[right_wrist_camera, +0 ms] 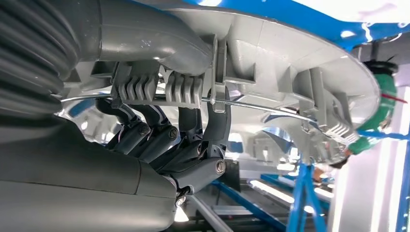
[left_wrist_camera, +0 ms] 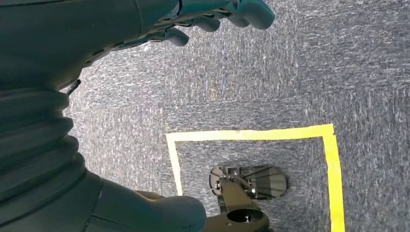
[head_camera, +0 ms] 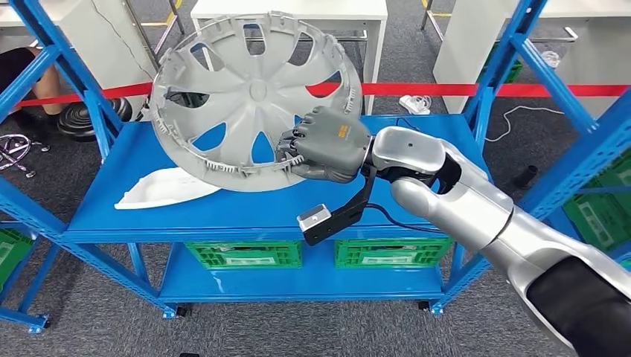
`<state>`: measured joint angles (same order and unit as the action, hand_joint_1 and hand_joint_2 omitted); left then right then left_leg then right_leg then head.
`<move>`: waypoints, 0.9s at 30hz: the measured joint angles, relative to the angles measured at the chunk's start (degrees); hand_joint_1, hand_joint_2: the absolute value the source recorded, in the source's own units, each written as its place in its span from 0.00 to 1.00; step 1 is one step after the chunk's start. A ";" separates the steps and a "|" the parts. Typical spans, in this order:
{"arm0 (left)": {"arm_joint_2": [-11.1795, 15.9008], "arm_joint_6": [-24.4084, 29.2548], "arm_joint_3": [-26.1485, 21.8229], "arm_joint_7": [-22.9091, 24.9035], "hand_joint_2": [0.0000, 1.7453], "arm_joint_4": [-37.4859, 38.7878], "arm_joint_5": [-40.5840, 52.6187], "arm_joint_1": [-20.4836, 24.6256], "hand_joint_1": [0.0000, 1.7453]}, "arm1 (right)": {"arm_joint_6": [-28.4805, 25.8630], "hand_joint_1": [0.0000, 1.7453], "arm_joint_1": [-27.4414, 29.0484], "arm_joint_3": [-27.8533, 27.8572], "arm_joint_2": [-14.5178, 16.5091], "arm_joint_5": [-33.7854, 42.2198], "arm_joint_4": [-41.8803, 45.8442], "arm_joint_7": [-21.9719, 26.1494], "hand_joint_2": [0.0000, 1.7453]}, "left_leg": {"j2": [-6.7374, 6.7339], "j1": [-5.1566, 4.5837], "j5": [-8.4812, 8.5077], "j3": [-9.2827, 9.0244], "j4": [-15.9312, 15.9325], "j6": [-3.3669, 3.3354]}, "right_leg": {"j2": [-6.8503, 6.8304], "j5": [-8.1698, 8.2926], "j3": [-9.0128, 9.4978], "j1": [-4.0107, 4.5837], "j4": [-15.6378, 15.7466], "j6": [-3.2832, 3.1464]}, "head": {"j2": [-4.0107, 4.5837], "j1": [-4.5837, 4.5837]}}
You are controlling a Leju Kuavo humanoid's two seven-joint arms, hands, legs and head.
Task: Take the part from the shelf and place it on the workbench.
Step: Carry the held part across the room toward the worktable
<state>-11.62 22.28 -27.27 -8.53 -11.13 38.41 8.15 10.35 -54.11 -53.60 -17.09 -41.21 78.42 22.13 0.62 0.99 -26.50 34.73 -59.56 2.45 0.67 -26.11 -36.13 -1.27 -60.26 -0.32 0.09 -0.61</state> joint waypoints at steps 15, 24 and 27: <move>0.17 0.45 -0.09 -0.04 1.00 -0.13 0.56 0.37 0.00 | -0.08 1.00 0.16 0.14 -0.18 -0.01 0.00 0.13 1.00 | -0.60 -1.18 -2.54 -3.74 0.85 -2.33 | -0.41 3.67 -2.64 0.67 0.64 0.35 | 0.00 0.05; 0.02 -0.06 -0.10 0.11 1.00 -0.15 0.87 0.57 0.00 | -0.05 1.00 0.08 0.14 -0.39 -0.13 0.00 -0.15 1.00 | -0.95 -0.62 1.07 0.85 0.11 -3.02 | -0.49 -4.61 -2.10 0.25 -9.09 1.83 | 0.00 -0.22; 0.02 -0.09 -0.11 0.11 1.00 -0.19 0.87 0.62 0.00 | -0.02 1.00 0.03 0.15 -0.40 -0.13 0.02 -0.24 1.00 | -0.85 -0.67 1.60 1.88 -0.64 -2.14 | -0.43 -3.12 3.12 0.58 -0.91 1.04 | 0.00 -0.21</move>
<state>-11.61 22.18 -27.38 -8.41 -11.32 39.28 8.77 10.33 -54.08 -53.46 -17.50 -41.34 78.44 21.89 -0.23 0.32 -24.90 36.61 -60.20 0.31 0.24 -29.22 -33.01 -0.69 -61.17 0.71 0.09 -0.82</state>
